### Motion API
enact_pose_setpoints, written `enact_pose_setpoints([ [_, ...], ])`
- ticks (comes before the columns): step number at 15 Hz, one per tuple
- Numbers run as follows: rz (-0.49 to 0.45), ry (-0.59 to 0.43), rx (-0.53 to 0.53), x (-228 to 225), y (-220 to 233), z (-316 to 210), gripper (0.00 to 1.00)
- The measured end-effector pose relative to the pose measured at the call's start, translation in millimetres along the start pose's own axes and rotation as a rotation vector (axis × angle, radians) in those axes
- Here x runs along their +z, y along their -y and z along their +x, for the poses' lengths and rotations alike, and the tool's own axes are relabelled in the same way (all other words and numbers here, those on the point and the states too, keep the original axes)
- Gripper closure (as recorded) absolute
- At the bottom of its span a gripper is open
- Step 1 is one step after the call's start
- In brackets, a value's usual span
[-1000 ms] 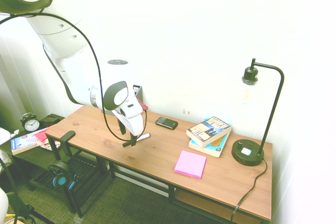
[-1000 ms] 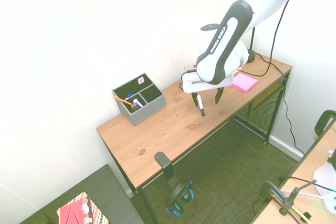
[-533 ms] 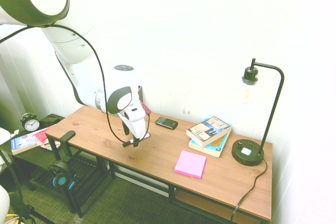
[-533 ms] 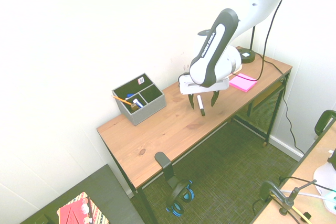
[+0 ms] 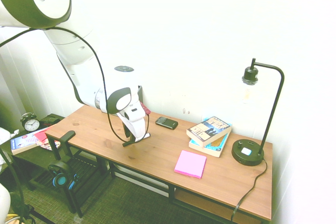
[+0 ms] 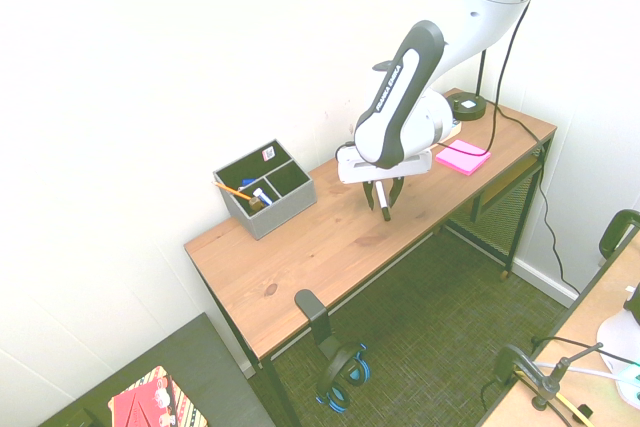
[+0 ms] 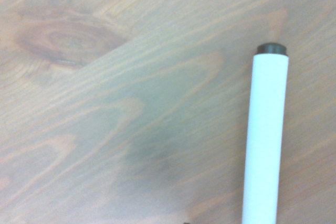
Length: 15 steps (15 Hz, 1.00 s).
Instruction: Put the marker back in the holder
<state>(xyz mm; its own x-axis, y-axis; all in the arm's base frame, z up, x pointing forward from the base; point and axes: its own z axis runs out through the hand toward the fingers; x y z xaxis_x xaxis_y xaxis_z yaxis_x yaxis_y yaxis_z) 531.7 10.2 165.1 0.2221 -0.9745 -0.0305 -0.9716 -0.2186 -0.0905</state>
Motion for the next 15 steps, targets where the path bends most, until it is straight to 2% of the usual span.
enact_pose_setpoints([
  [12, 0.001, 0.016, -0.026, 1.6, 3.6, -1.2, 1.00],
  [15, 0.060, 0.083, -0.022, -40.5, 30.0, -11.0, 1.00],
])
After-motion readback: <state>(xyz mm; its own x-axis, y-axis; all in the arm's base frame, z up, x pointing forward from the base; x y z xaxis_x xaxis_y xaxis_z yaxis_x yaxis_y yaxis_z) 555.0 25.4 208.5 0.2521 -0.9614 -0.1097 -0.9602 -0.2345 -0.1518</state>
